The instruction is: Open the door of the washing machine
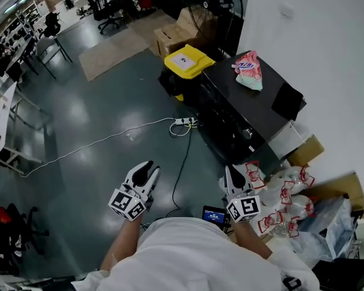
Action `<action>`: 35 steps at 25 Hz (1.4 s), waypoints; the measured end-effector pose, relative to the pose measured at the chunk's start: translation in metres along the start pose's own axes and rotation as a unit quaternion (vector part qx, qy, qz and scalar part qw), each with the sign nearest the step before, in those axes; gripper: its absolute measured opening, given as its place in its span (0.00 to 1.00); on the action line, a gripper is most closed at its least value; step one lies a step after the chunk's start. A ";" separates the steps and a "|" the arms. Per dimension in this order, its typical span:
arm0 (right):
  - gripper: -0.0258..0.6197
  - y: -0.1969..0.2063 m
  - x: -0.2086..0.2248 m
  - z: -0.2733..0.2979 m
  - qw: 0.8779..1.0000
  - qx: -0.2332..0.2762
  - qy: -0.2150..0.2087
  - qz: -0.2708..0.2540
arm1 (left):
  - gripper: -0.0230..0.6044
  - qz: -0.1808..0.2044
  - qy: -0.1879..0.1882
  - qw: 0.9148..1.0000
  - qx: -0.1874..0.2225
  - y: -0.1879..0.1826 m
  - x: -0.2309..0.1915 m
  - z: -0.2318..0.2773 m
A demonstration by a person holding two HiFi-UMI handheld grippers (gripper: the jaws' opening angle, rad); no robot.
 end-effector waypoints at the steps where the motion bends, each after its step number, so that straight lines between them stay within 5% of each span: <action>1: 0.09 0.003 0.002 0.002 1.000 -0.003 -0.003 0.001 | 0.23 0.001 -0.003 1.000 -0.001 0.001 0.000 -0.001; 8: 0.09 0.017 0.003 0.023 0.999 -0.018 -0.025 0.018 | 0.23 -0.008 -0.028 0.999 -0.013 0.014 -0.013 -0.006; 16: 0.09 0.013 0.021 0.089 0.999 -0.039 -0.026 0.012 | 0.23 -0.030 -0.026 0.999 -0.009 0.011 -0.070 0.043; 29: 0.09 -0.012 0.077 0.228 0.998 -0.035 0.051 -0.013 | 0.23 -0.017 0.066 0.998 -0.017 -0.025 -0.206 0.181; 35: 0.09 0.003 0.103 0.260 0.994 -0.046 0.090 -0.028 | 0.23 -0.040 0.096 0.994 -0.033 0.006 -0.258 0.246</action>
Point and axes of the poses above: the fingertips, and each gripper's own axes: z forward along the fingers, x to its right, y out of its underside, the point moved 4 cm from there along -z, backward along the fingers, and after that the axes turned 1 degree about x, right-handed, at the moved point
